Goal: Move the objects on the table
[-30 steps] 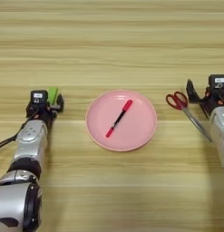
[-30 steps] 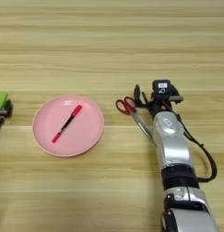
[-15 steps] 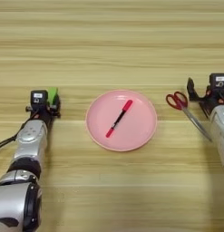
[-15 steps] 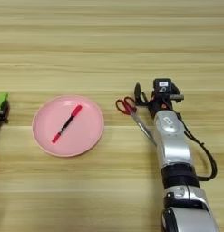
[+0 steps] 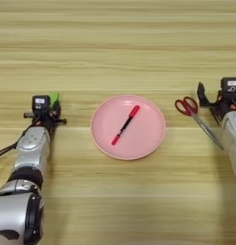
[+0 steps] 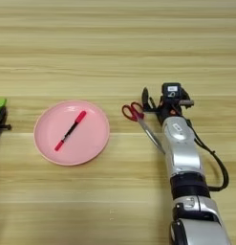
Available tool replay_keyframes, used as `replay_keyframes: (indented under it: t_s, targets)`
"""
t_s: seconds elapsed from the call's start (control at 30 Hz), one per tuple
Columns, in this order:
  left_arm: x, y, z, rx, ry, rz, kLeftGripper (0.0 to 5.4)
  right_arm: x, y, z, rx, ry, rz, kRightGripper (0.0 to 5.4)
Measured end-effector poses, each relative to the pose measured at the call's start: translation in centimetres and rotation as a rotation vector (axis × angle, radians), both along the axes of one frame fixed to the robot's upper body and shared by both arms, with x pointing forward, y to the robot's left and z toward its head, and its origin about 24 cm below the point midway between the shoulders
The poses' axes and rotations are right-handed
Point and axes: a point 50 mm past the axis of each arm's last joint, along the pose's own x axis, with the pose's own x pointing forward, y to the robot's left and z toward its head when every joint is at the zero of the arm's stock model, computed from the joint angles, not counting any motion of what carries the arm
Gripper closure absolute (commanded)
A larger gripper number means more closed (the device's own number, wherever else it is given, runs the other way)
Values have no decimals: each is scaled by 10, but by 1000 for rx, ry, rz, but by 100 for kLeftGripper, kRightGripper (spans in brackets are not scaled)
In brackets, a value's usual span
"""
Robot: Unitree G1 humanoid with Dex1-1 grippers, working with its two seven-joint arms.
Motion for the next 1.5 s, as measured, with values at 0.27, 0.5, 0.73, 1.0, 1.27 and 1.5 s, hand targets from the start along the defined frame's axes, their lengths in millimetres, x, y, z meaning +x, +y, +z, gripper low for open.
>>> replay_keyframes:
  t_s: [0.27,0.5,0.73,1.0,1.27,1.5]
  targets:
    - [-1,0,0,-2,-4,-4,408,0,0,-1,1,5,-2,0]
    - [-4,-3,5,1,-37,-31,408,0,0,-2,1,7,-2,0]
    - [-5,-21,30,10,-135,-110,408,0,0,-2,1,7,-2,0]
    - [-16,-51,51,-1,-165,-238,408,0,0,-2,2,9,-1,0]
    - [-25,-73,58,-11,-151,-331,408,1,0,-3,3,12,0,0]
    - [-34,-94,56,-23,-110,-438,408,1,0,-3,3,13,-1,0]
